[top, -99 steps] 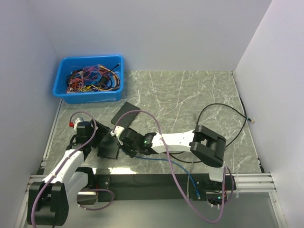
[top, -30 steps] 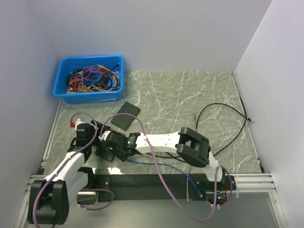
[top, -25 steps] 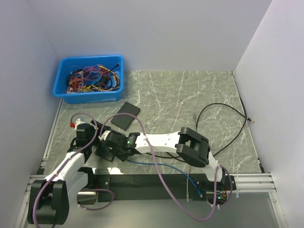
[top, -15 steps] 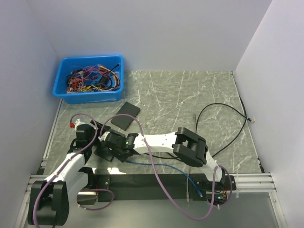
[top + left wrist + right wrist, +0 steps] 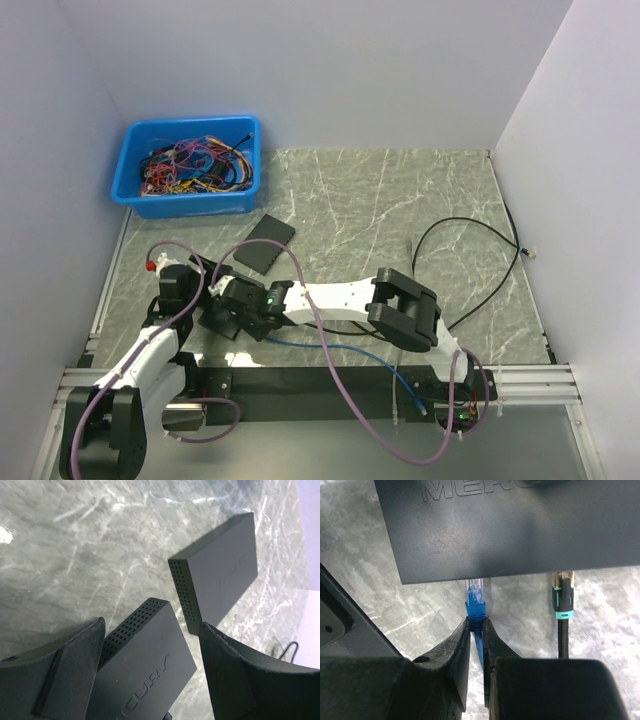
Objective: Insert the plug into the switch port
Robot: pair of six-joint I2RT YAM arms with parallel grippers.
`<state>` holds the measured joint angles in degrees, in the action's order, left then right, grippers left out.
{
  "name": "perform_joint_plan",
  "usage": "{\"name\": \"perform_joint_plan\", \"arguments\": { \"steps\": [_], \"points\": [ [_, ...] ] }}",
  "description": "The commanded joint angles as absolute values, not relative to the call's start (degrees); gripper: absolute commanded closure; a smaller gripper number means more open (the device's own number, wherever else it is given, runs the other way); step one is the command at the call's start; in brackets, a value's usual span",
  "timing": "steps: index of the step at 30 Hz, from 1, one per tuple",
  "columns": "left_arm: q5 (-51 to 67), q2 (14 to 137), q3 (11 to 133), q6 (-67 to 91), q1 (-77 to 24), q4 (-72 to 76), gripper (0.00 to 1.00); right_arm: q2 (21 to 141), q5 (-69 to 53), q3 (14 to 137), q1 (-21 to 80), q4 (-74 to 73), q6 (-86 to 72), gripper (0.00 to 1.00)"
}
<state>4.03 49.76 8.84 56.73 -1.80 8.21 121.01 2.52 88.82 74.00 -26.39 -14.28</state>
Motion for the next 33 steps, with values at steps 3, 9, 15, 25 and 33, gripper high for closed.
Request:
{"name": "perform_joint_plan", "arguments": {
  "steps": [3, 9, 15, 25, 33],
  "points": [
    [14.1, 47.6, 5.9, 61.6, -2.5, 5.2, 0.19, 113.6, 8.1, 86.8, 73.5, -12.3, -16.1, 1.00],
    [15.4, 41.6, 4.9, 64.1, -2.5, 1.8, 0.19, 110.9, 9.0, 83.5, 73.0, -9.8, -16.6, 1.00],
    [16.2, 37.5, 3.4, 65.4, -2.5, 0.2, 0.19, 111.4, 8.1, 82.7, 73.0, -9.1, -16.7, 1.00],
    [14.2, 39.1, 1.8, 63.8, -2.5, 0.2, 0.19, 112.6, 7.9, 80.8, 73.0, -6.4, -17.0, 1.00],
    [12.8, 41.9, 2.1, 61.7, -2.5, -2.2, 0.19, 113.9, 8.9, 79.5, 72.9, -4.9, -17.3, 1.00]
  ]
}}
